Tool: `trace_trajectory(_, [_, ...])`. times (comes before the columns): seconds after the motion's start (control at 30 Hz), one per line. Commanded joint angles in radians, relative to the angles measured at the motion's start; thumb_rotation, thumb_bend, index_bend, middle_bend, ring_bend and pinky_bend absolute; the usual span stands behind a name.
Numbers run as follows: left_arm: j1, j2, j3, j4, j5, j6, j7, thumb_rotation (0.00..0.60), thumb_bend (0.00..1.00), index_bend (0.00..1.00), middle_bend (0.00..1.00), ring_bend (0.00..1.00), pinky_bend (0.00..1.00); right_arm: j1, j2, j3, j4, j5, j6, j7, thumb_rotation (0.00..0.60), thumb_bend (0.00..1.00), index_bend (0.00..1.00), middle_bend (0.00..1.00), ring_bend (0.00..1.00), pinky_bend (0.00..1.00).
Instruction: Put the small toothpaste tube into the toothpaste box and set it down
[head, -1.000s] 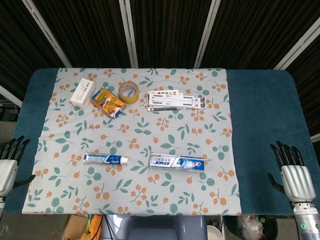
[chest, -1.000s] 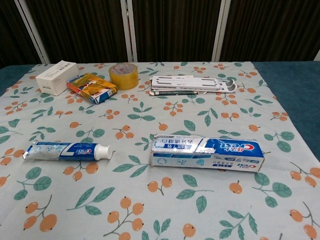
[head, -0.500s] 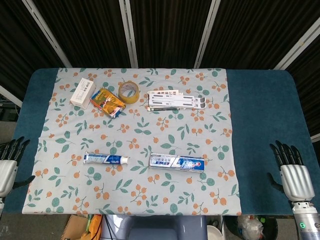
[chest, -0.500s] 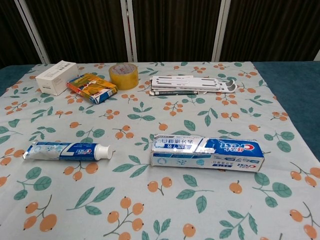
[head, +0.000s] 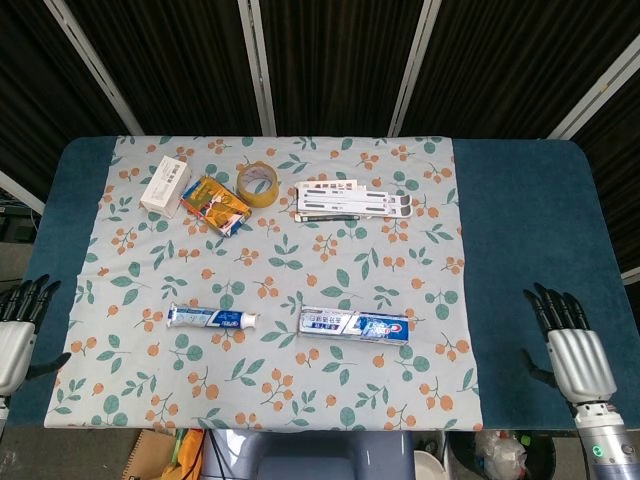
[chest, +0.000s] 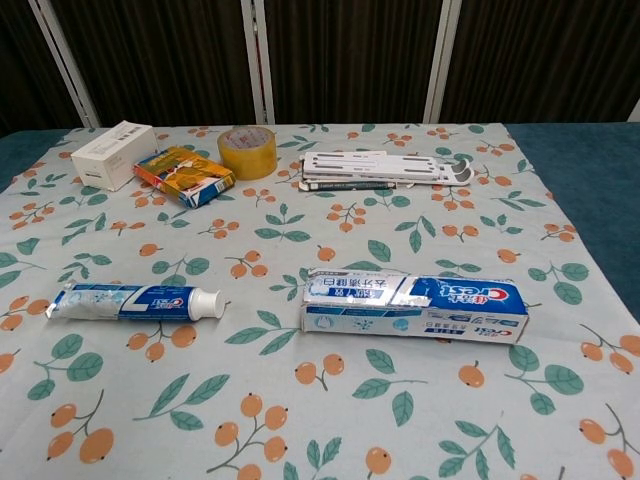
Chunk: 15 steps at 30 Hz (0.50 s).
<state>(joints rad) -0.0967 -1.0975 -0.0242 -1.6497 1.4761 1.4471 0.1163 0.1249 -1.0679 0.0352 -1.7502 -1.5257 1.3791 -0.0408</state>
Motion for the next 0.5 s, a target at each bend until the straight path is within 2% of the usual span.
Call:
trace_trajectory(0.03, [-0.003,-0.001,-0.001,-0.001,0.000,-0.004,0.000,0.600,0.03,0.00,0.00,0.00,0.10,0.053,0.022,0.009,-0.115,0.021,-0.090,0.018,0.600,0.34,0.00,0.06,0.00,0.00])
trace_trajectory(0.2, [-0.007,-0.002,0.000,-0.003,-0.001,-0.013,0.000,0.600,0.03,0.00,0.00,0.00,0.10,0.140,-0.006,0.039,-0.220,0.087,-0.218,-0.042,0.600,0.34,0.00,0.07,0.00,0.00])
trace_trajectory(0.5, [-0.011,0.005,0.001,-0.008,-0.012,-0.028,-0.004,0.600,0.03,0.00,0.00,0.00,0.10,0.253,-0.162,0.058,-0.242,0.247,-0.359,-0.238,0.600,0.34,0.00,0.07,0.00,0.00])
